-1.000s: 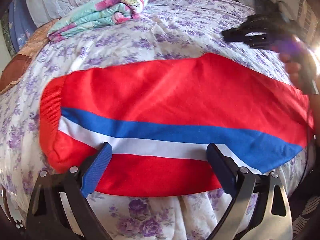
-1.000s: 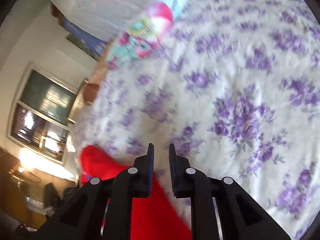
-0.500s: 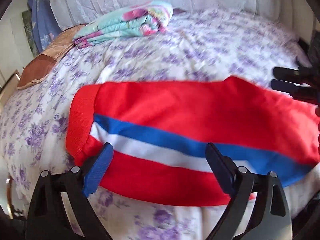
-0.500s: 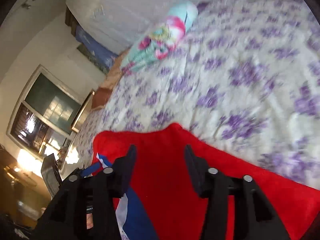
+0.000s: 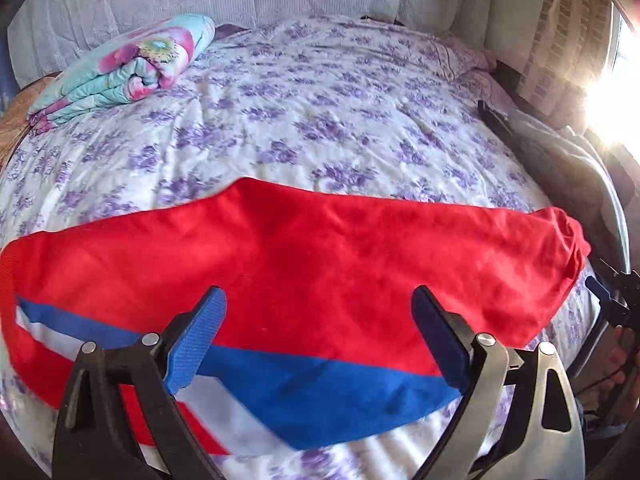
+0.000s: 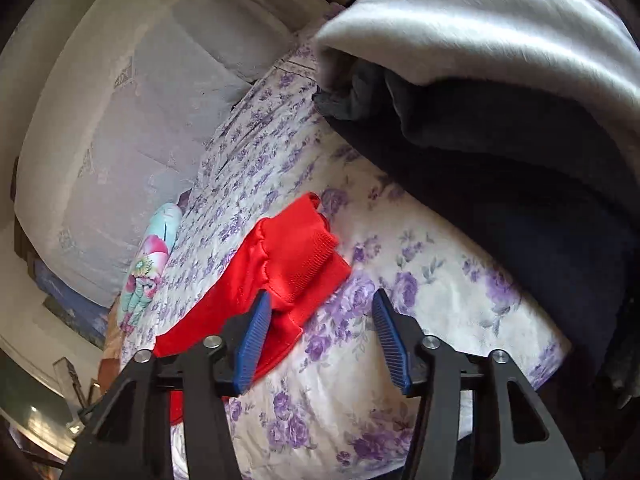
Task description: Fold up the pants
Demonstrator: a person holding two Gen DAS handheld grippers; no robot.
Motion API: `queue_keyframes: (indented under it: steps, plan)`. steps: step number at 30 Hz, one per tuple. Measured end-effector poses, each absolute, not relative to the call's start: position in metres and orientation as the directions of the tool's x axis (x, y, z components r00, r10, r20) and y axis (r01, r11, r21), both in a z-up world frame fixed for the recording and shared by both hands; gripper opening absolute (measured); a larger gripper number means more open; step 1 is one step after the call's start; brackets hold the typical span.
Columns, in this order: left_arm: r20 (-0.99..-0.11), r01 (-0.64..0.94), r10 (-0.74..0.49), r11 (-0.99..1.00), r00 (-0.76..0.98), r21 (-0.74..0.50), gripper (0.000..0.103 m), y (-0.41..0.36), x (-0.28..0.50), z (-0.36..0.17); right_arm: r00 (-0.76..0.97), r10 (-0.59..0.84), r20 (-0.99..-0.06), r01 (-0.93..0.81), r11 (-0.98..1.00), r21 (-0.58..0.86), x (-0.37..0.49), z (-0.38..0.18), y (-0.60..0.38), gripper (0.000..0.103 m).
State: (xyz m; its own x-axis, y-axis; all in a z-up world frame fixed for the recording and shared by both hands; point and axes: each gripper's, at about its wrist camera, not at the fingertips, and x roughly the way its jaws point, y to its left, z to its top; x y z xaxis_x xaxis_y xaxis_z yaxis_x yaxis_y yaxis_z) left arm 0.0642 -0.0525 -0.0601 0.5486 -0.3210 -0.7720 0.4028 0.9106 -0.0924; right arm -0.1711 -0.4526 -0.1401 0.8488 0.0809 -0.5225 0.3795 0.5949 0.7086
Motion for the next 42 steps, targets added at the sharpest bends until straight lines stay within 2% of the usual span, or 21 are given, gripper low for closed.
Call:
queue_keyframes:
  steps: [1, 5, 7, 10, 14, 19, 22, 24, 26, 28, 30, 31, 32, 33, 34, 37, 40, 42]
  plan:
    - [-0.776, 0.398, -0.314, 0.913, 0.547, -0.089, 0.091, -0.057, 0.063, -0.064, 0.85, 0.095, -0.518, 0.367, 0.6, 0.711, -0.163, -0.144, -0.451, 0.041]
    - [-0.805, 0.358, -0.274, 0.93, 0.527, -0.083, 0.091, -0.057, 0.063, -0.08, 0.845, 0.089, -0.528, 0.369, 0.618, 0.694, -0.137, -0.149, -0.45, 0.031]
    - [-0.82, 0.324, -0.256, 0.942, 0.512, -0.092, 0.091, -0.048, 0.067, -0.087, 0.855, 0.093, -0.51, 0.353, 0.616, 0.704, -0.133, -0.15, -0.446, 0.02]
    - [-0.822, 0.302, -0.253, 0.948, 0.51, -0.104, 0.091, -0.034, 0.067, -0.088, 0.883, 0.099, -0.459, 0.31, 0.611, 0.728, -0.143, -0.147, -0.448, 0.013]
    - [-0.818, 0.279, -0.222, 0.957, 0.53, -0.079, 0.091, -0.022, 0.069, -0.088, 0.917, 0.074, -0.391, 0.258, 0.639, 0.725, -0.151, -0.129, -0.443, 0.012]
    - [-0.812, 0.251, -0.213, 0.964, 0.543, -0.085, 0.091, -0.003, 0.069, -0.091, 0.911, 0.016, -0.411, 0.266, 0.739, 0.619, -0.144, -0.099, -0.419, 0.012]
    - [-0.805, 0.251, -0.235, 0.962, 0.545, -0.111, 0.091, 0.005, 0.063, -0.085, 0.93, 0.112, -0.35, 0.077, 0.872, 0.483, -0.123, -0.044, -0.36, 0.012]
    - [-0.795, 0.237, -0.258, 0.96, 0.549, -0.148, 0.091, 0.016, 0.059, -0.078, 0.914, 0.244, -0.323, -0.102, 0.911, 0.4, -0.104, -0.015, -0.305, 0.012]
    - [-0.778, 0.212, -0.261, 0.963, 0.571, -0.168, 0.091, 0.029, 0.053, -0.07, 0.865, 0.359, -0.351, -0.234, 0.906, 0.352, -0.081, -0.009, -0.251, 0.012]
    - [-0.77, 0.189, -0.248, 0.968, 0.587, -0.168, 0.091, 0.04, 0.048, -0.067, 0.8, 0.4, -0.447, -0.281, 0.908, 0.309, -0.05, -0.027, -0.202, 0.013]
    - [-0.776, 0.167, -0.236, 0.971, 0.585, -0.169, 0.091, 0.051, 0.045, -0.069, 0.689, 0.405, -0.601, -0.305, 0.915, 0.266, -0.016, -0.068, -0.162, 0.021]
    - [-0.777, 0.163, -0.24, 0.971, 0.581, -0.177, 0.091, 0.056, 0.043, -0.071, 0.623, 0.402, -0.671, -0.322, 0.914, 0.248, -0.004, -0.09, -0.148, 0.029]
    - [-0.776, 0.163, -0.242, 0.97, 0.583, -0.18, 0.091, 0.06, 0.039, -0.072, 0.616, 0.398, -0.68, -0.329, 0.914, 0.237, -0.005, -0.1, -0.143, 0.033]
    - [-0.771, 0.165, -0.234, 0.972, 0.592, -0.169, 0.091, 0.063, 0.035, -0.071, 0.654, 0.392, -0.647, -0.338, 0.917, 0.213, -0.016, -0.097, -0.143, 0.039]
    - [-0.768, 0.17, -0.228, 0.973, 0.599, -0.156, 0.091, 0.064, 0.033, -0.07, 0.673, 0.397, -0.624, -0.356, 0.914, 0.197, -0.026, -0.091, -0.143, 0.049]
    - [-0.759, 0.178, -0.216, 0.975, 0.614, -0.133, 0.091, 0.066, 0.028, -0.069, 0.718, 0.407, -0.565, -0.385, 0.908, 0.165, -0.046, -0.067, -0.152, 0.051]
    - [-0.752, 0.182, -0.24, 0.97, 0.614, -0.161, 0.092, 0.067, 0.03, -0.068, 0.731, 0.396, -0.555, -0.389, 0.911, 0.138, -0.051, -0.052, -0.156, 0.051]
    - [-0.75, 0.175, -0.252, 0.968, 0.612, -0.182, 0.092, 0.069, 0.031, -0.069, 0.725, 0.36, -0.587, -0.37, 0.923, 0.108, -0.043, -0.051, -0.152, 0.05]
